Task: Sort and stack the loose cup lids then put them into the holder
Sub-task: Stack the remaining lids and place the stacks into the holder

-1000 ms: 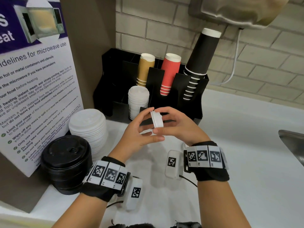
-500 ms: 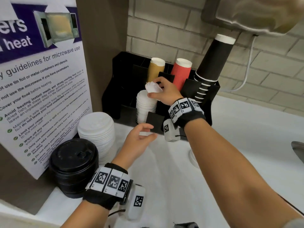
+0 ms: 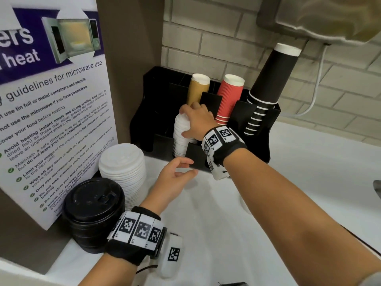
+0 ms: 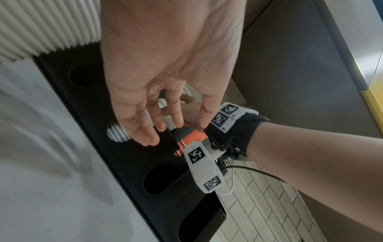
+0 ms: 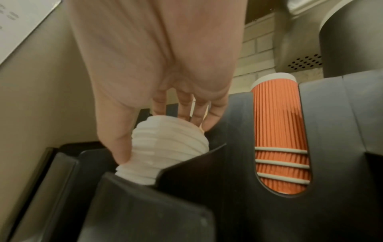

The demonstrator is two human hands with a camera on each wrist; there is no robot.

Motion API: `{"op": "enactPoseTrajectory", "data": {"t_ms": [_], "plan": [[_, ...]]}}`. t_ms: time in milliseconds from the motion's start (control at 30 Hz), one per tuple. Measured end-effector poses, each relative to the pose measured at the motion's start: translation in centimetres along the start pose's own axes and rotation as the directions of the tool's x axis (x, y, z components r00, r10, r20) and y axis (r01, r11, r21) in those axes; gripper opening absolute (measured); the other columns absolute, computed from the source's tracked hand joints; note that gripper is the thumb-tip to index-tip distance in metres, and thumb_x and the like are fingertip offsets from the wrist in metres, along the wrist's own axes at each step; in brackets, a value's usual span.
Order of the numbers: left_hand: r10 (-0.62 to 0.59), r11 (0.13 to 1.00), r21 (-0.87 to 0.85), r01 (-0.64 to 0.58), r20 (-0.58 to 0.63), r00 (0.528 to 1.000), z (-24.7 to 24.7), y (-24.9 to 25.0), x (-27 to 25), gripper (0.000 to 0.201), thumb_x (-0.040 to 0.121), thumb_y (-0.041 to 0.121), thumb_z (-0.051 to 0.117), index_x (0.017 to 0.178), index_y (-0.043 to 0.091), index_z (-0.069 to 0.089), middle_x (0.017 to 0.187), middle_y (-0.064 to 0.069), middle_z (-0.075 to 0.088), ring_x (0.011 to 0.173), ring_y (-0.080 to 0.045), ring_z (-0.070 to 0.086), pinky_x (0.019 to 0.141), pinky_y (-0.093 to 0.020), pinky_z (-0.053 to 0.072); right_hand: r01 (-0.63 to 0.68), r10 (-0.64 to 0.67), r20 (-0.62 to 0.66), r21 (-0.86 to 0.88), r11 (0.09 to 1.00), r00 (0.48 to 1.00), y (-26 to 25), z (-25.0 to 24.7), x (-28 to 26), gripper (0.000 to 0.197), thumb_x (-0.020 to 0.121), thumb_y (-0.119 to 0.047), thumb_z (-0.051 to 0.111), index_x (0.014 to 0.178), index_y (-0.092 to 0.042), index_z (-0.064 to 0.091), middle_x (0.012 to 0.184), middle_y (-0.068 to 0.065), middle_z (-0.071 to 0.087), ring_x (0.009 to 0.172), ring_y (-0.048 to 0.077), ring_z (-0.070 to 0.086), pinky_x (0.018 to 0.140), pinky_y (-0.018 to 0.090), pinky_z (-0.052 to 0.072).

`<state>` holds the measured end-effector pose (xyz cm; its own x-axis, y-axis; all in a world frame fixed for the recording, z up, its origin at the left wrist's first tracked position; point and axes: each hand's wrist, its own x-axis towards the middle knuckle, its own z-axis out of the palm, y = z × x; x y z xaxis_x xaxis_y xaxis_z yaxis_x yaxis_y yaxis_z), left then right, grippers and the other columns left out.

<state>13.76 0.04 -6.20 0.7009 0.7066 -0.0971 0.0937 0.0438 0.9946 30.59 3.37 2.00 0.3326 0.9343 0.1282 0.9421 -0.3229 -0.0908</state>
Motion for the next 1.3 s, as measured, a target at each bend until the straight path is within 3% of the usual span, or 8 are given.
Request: {"op": "enactPoseTrajectory", "data": {"t_ms": [233,400,533,667,767,1133,1233,1300], "plan": [[0.018,1.000,-0.001,-0.018,-0.003,1.000,0.3,0.1,0.0,0.021,0.089,0.022,0.069,0.106,0.034,0.062,0.116,0.008,0.061,0.103,-0.018,0.062,0.094,-0.037,0.052,0.056,-0.053,0.036,-0.089,0.994,0.998,-0.3,-0.2,-1.1,0.068,0.081,-0.030,0.070,0.140,-0.021,0.038,0.135,0.010,0.040,0.123,0.031,0.037,0.098,0.046,0.038],[0.018,1.000,-0.011,-0.018,-0.016,1.000,0.0,0.4,-0.1,0.022,0.090,0.022,0.068,0.111,0.028,0.064,0.117,0.007,0.061,0.104,-0.020,0.063,0.094,-0.038,0.052,-0.055,0.150,-0.207,0.407,0.912,0.967,2.9,-3.3,-6.2,0.038,0.083,-0.036,0.071,0.114,-0.017,0.060,0.106,0.003,0.060,0.097,0.015,0.056,0.079,0.022,0.047],[0.029,0.999,-0.023,-0.029,-0.021,0.999,-0.1,0.8,-0.1,0.023,0.091,0.021,0.066,0.114,0.023,0.064,0.119,0.001,0.060,0.106,-0.024,0.063,0.095,-0.039,0.052,-0.376,0.372,0.115,0.511,0.773,0.921,8.0,-3.4,-13.1,0.020,0.087,-0.037,0.065,0.092,-0.017,0.068,0.078,-0.006,0.064,0.079,0.015,0.060,0.064,0.019,0.044],[0.050,0.998,-0.032,-0.050,-0.004,0.999,0.4,1.0,-0.3,0.021,0.091,0.019,0.066,0.112,0.024,0.064,0.113,0.004,0.059,0.105,-0.020,0.062,0.094,-0.035,0.053,-0.601,0.483,0.481,0.120,0.790,0.732,10.1,-0.3,-17.2,0.052,0.084,-0.042,0.068,0.131,-0.025,0.054,0.136,0.002,0.053,0.120,0.021,0.052,0.093,0.028,0.039],[0.056,0.998,-0.032,-0.055,0.015,0.998,0.9,0.9,-0.5,0.019,0.091,0.019,0.066,0.109,0.026,0.064,0.114,0.003,0.059,0.103,-0.019,0.063,0.094,-0.035,0.053,-0.673,0.529,0.538,0.100,0.732,0.656,9.8,1.8,-18.5,0.081,0.073,-0.038,0.079,0.143,-0.031,0.038,0.144,0.002,0.044,0.126,0.024,0.048,0.091,0.029,0.038],[0.066,0.998,-0.026,-0.065,0.052,0.996,1.2,1.0,-1.3,0.018,0.091,0.020,0.066,0.104,0.031,0.064,0.116,0.003,0.060,0.105,-0.021,0.063,0.091,-0.034,0.052,-0.566,0.546,0.490,-0.123,0.815,0.680,8.8,4.0,-18.5,0.065,0.064,-0.037,0.078,0.119,-0.035,0.044,0.117,0.001,0.047,0.084,0.025,0.055,0.062,0.034,0.046],[0.087,0.996,0.025,-0.089,0.097,0.992,1.0,1.3,-1.6,0.028,0.087,0.022,0.071,0.111,0.033,0.062,0.122,0.005,0.060,0.103,-0.016,0.064,0.086,-0.030,0.053,-0.547,0.387,0.567,0.137,0.826,0.727,8.0,2.4,-17.8,0.055,0.067,-0.036,0.076,0.112,-0.038,0.044,0.113,0.001,0.054,0.090,0.023,0.059,0.070,0.037,0.055],[0.098,0.991,0.075,-0.115,0.200,0.975,1.0,1.3,-1.9,0.054,0.079,0.027,0.080,0.125,0.038,0.055,0.128,0.012,0.055,0.107,-0.008,0.061,0.080,-0.022,0.050,-0.508,0.202,0.552,0.484,0.713,0.809,6.7,0.7,-17.4,0.052,0.068,-0.032,0.077,0.108,-0.043,0.046,0.110,-0.002,0.053,0.093,0.019,0.059,0.071,0.032,0.058]]}}
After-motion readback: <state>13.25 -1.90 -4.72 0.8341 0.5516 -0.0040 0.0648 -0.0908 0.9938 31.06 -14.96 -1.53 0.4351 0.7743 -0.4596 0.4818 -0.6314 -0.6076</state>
